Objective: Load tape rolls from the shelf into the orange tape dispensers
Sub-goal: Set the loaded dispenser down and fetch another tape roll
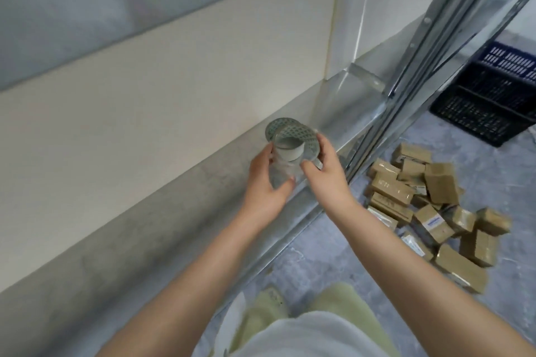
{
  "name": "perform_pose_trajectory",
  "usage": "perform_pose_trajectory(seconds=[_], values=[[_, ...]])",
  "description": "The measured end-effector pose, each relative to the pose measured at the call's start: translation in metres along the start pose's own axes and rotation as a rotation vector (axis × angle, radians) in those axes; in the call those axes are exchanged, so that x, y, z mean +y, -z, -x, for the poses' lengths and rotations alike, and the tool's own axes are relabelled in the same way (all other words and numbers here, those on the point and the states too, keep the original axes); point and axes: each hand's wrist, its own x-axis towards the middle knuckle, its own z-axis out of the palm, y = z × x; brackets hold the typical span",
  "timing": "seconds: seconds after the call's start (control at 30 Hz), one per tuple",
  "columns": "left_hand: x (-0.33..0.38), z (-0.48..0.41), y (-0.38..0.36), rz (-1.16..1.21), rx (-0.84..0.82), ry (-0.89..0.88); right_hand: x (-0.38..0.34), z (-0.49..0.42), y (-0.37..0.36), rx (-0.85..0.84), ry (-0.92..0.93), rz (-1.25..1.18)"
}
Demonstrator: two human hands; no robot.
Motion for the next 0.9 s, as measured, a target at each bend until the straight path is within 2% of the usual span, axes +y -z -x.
perform_pose_trajectory(seconds=[0.27, 0.53, 0.63, 0.77, 0.9], values=[[0.014, -0.045, -0.014, -0.03, 0.023, 0.022, -0.012, -0.052, 0.019, -0.017, 0.037, -0.024], [0.048, -0.087, -0.079, -0.022, 0.032, 0.057, -0.014, -0.108, 0.081, -0.077, 0.073, 0.014], [0.055, -0.104, -0.105, -0.018, 0.043, 0.098, -0.013, -0.135, 0.105, -0.155, 0.068, 0.064], [0.054, -0.123, -0.139, 0.162, 0.098, 0.297, 0.0, -0.171, 0.131, -0.325, 0.014, 0.108], [0.047, -0.129, -0.161, 0.203, 0.211, 0.319, 0.019, -0.196, 0.139, -0.461, -0.048, 0.099]])
